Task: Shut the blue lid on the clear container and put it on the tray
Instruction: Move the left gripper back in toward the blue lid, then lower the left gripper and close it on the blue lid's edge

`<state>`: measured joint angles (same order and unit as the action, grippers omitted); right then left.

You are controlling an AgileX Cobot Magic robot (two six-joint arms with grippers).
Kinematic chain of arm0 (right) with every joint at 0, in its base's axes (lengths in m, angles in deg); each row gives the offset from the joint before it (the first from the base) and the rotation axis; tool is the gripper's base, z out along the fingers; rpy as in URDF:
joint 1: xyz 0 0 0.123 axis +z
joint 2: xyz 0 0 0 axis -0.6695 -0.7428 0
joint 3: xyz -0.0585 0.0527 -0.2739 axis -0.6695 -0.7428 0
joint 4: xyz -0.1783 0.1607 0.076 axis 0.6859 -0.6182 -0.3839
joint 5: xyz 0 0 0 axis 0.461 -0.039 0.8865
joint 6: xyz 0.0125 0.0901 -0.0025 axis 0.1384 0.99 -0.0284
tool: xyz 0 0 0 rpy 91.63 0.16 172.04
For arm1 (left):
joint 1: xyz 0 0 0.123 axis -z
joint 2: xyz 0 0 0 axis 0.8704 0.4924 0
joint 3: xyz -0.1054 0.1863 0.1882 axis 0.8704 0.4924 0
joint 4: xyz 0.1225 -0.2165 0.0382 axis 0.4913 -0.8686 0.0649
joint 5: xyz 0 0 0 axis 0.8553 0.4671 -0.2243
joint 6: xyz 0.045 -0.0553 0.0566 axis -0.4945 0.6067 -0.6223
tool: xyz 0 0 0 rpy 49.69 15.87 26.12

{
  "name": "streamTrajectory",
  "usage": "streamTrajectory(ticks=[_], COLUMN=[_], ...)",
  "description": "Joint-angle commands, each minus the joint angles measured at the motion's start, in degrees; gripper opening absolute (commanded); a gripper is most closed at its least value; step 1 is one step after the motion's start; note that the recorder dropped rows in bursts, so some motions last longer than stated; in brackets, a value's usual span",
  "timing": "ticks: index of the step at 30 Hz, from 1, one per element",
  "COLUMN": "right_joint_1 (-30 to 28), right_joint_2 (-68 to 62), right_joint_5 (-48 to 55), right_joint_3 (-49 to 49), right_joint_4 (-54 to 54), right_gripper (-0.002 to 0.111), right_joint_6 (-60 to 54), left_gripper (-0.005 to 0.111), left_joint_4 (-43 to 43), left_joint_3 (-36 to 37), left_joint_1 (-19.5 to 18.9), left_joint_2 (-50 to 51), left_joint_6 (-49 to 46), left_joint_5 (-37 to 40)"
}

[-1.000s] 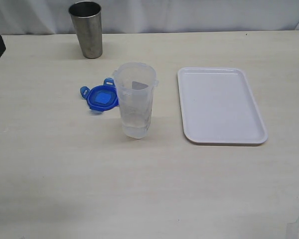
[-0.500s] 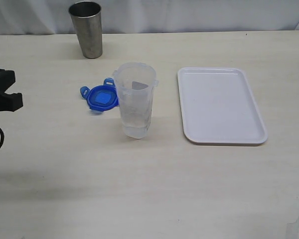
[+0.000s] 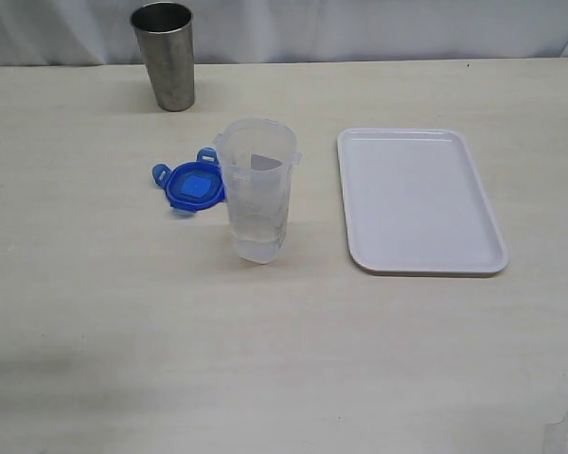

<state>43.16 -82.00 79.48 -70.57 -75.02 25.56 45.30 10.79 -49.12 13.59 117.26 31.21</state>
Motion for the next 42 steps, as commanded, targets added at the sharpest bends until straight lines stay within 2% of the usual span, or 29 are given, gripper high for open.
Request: streamTrajectory(ticks=[1,4,6,8,13,22,26,28,32,35,42], right_joint_1=[-0.34,-0.34,-0.34,-0.34,-0.34,-0.34,-0.34,-0.34,-0.34,-0.34,-0.34], right_joint_2=[0.25,0.25,0.25,0.25,0.25,0.25,0.25,0.25,0.25,0.25,0.25], right_joint_5=[-0.11,-0.11,-0.11,-0.11,-0.11,-0.11,-0.11,-0.11,-0.11,-0.11,-0.11], right_joint_3=[-0.11,-0.11,-0.11,-0.11,-0.11,-0.11,-0.11,-0.11,-0.11,-0.11,-0.11], right_joint_4=[0.48,0.48,0.48,0.48,0.48,0.48,0.48,0.48,0.48,0.48,0.48], right_gripper=[0.005,0.005,0.005,0.005,0.005,0.005,0.005,0.005,0.005,0.005,0.005], right_joint_6=[0.02,0.02,0.02,0.02,0.02,0.02,0.02,0.02,0.02,0.02,0.02], left_gripper=[0.000,0.000,0.000,0.000,0.000,0.000,0.000,0.000,0.001,0.010,0.043], left_joint_4=[-13.87,-25.85,-37.28,-40.47,-43.55,-43.31,-42.31,-42.60,-42.39,-41.95,-41.40], left_joint_3=[0.05,0.05,0.05,0.05,0.05,0.05,0.05,-0.06,-3.56,-8.23,-21.81], left_joint_1=[-0.05,-0.05,-0.05,-0.05,-0.05,-0.05,-0.05,-0.05,-0.05,-0.05,-0.05], left_joint_2=[-3.49,-4.27,-4.27,-4.27,-4.17,-4.17,-4.17,-3.76,1.71,9.60,28.21], left_joint_6=[-9.77,-15.93,-24.57,-31.99,-34.20,-34.20,-33.97,-32.40,-30.39,-31.38,-34.09], left_joint_5=[-0.37,0.58,2.36,3.40,3.76,5.06,-1.60,-2.33,4.06,9.42,21.89])
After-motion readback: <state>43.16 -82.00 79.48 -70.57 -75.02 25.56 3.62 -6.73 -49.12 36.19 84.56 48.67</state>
